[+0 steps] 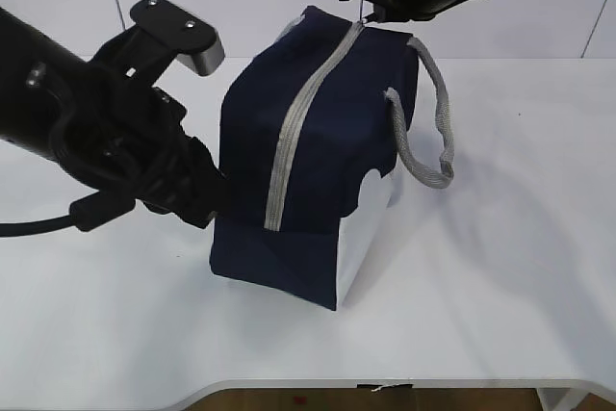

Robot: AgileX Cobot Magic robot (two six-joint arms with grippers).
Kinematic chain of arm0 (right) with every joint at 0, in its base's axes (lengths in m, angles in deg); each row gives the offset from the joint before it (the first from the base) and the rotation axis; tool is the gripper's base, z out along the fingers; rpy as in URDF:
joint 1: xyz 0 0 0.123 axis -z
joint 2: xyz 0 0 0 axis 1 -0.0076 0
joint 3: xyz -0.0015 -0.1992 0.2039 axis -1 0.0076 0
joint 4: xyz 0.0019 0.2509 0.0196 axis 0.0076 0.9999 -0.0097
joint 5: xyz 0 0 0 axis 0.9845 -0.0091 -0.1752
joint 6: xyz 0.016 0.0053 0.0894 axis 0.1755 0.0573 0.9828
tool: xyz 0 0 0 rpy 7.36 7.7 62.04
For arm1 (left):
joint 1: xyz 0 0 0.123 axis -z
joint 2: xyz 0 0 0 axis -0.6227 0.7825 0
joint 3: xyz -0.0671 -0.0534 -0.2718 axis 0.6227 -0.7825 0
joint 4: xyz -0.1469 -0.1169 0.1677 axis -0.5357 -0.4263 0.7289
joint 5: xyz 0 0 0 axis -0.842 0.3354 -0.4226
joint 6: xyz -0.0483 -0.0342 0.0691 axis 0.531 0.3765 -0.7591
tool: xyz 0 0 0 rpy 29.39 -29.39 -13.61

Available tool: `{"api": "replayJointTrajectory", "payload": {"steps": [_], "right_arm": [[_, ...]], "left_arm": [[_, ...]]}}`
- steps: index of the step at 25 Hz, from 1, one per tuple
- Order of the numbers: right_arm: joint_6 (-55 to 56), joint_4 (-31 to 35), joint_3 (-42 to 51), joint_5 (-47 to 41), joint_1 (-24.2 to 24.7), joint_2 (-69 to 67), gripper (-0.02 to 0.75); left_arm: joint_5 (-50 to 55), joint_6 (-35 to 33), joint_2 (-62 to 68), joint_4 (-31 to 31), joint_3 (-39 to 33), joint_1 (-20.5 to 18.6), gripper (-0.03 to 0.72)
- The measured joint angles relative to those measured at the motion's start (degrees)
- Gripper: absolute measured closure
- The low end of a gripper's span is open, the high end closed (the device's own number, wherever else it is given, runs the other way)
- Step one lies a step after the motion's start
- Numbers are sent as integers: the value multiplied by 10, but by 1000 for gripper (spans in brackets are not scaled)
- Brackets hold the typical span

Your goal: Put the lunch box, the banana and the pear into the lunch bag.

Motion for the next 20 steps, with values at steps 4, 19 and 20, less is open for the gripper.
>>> {"api": "replayJointTrajectory", "payload": {"steps": [4, 19, 20], "right_arm": [[0, 27, -8, -13, 0, 0, 731], [0, 48, -8, -36, 1, 0, 731], [0, 49, -8, -36, 1, 0, 731]], "left_arm": [[43, 2, -1, -4, 33, 0, 356], [159, 109, 11, 43, 248, -64, 261], [161, 109, 19, 35, 262, -69, 265]]}}
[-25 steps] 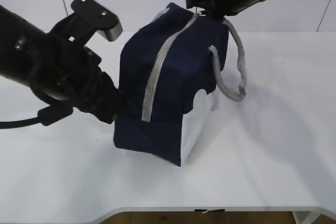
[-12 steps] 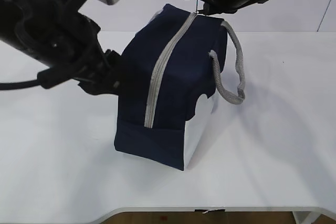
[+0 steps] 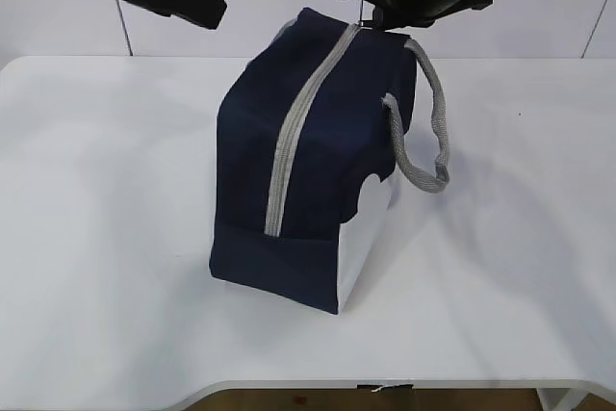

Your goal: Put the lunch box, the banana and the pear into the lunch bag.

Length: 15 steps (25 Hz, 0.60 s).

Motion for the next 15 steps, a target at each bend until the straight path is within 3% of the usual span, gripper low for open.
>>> {"api": "replayJointTrajectory", "payload": {"steps": [10, 15], "right_arm": [[0, 1, 0, 0, 0, 0, 731], [0, 1, 0, 0, 0, 0, 731]], "left_arm": [[34, -31, 93, -94, 93, -4, 272], [35, -58, 124, -137, 102, -4, 272]]}}
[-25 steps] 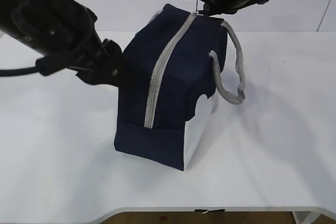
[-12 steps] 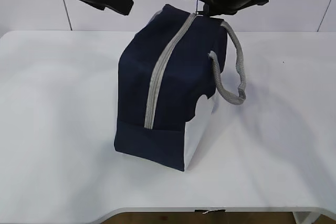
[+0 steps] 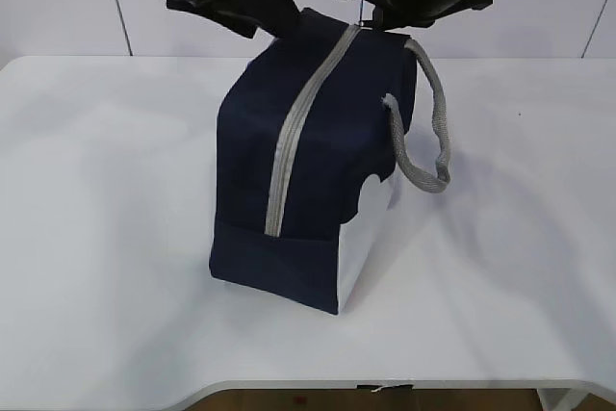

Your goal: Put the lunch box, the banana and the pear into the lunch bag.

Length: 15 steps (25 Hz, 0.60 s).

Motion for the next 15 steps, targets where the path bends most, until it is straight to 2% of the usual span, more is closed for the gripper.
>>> {"api": "replayJointTrajectory", "payload": {"steps": [6, 8, 12, 15], "right_arm": [[0, 0, 0, 0, 0, 0, 731], [0, 0, 0, 0, 0, 0, 731], [0, -4, 0, -1, 0, 0, 731], [0, -25, 0, -1, 1, 0, 731]], "left_arm": [[-2, -22, 48, -24, 2, 0, 293], [-9, -24, 58, -26, 2, 0, 363], [-14, -28, 66, -24, 2, 0, 630], [-10, -46, 66, -22, 2, 0, 679]]}}
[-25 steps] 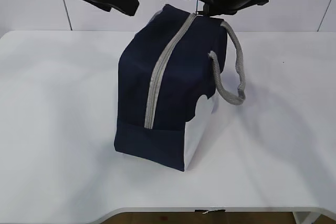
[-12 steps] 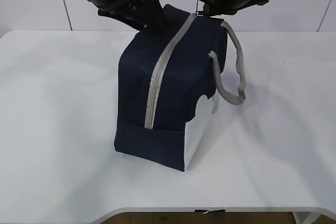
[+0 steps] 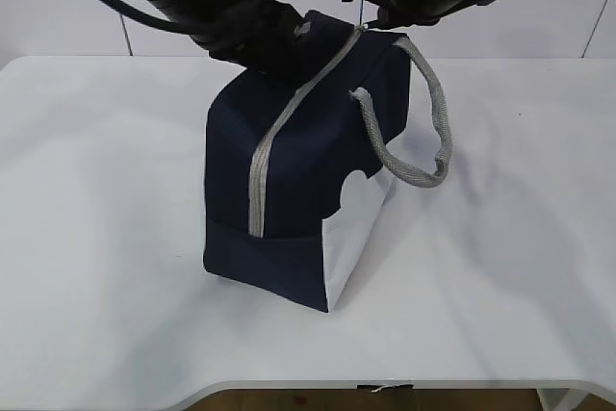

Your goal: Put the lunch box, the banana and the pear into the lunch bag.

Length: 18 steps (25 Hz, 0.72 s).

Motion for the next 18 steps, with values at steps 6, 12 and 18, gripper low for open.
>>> {"api": "replayJointTrajectory", "payload": {"steps": [6, 12, 18], "right_arm": [[0, -23, -3, 5, 4, -15, 731], [1, 22, -4, 2, 35, -34, 731], [2, 45, -5, -20, 42, -47, 731]], "left_arm": [[14, -14, 0, 12, 2, 0, 685], [37, -17, -11, 59, 3, 0, 685], [54, -31, -20, 78, 3, 0, 685]]}}
